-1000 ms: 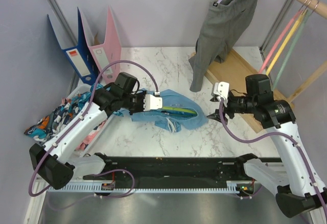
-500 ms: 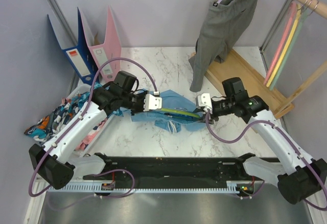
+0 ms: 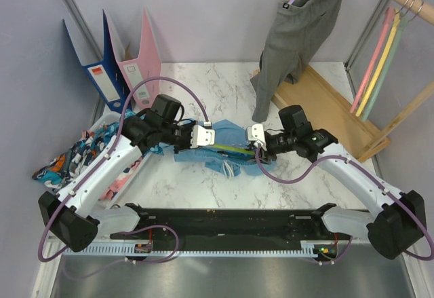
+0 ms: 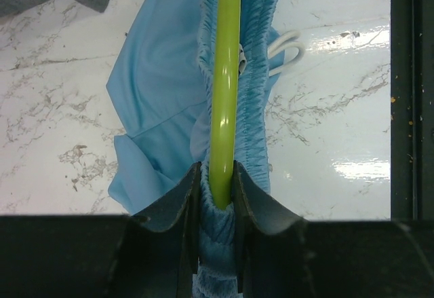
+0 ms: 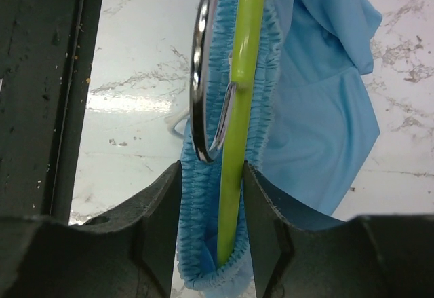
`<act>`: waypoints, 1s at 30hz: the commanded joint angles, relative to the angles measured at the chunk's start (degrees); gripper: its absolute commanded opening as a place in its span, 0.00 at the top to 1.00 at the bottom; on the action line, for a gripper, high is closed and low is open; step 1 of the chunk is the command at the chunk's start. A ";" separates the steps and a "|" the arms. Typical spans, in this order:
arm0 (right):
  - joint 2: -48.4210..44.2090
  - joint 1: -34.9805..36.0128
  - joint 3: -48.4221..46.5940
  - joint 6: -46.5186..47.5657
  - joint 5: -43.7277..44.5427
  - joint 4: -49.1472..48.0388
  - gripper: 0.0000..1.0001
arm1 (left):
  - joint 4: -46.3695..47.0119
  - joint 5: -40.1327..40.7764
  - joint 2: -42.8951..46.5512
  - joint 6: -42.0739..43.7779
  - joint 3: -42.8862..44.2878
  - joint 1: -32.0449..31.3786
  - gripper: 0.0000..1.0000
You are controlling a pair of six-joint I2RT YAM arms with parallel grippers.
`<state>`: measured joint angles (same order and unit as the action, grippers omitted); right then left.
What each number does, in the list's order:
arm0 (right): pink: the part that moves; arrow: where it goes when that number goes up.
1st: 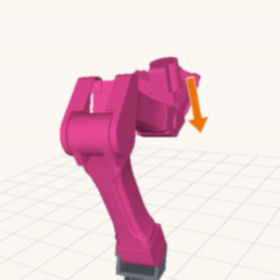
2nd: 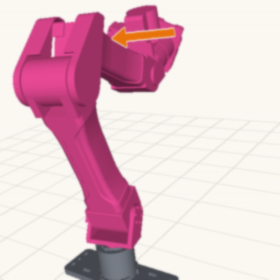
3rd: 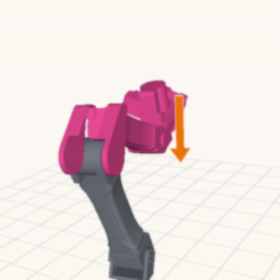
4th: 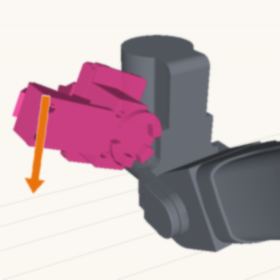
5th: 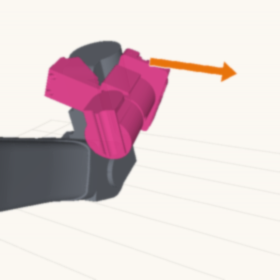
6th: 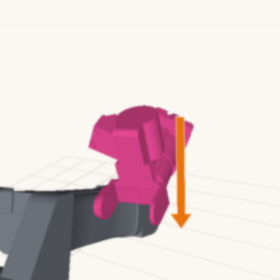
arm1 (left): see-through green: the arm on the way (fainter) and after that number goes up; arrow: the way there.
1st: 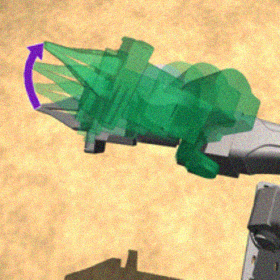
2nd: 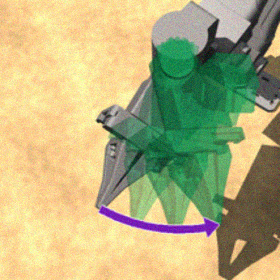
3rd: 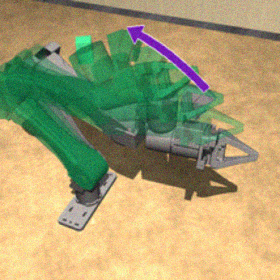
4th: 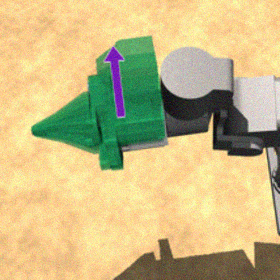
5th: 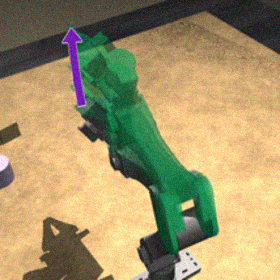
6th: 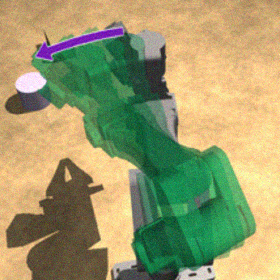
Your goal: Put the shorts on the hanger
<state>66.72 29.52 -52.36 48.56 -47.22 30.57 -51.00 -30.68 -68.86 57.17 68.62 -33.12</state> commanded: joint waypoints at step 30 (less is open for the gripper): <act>-11.52 0.63 -11.54 -57.51 -0.42 0.73 1.00 | 37.28 1.93 16.04 2.85 -11.93 -8.26 0.25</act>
<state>54.06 30.61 -60.27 4.58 -48.80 38.09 -23.49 -33.67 -54.24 54.46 59.75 -36.69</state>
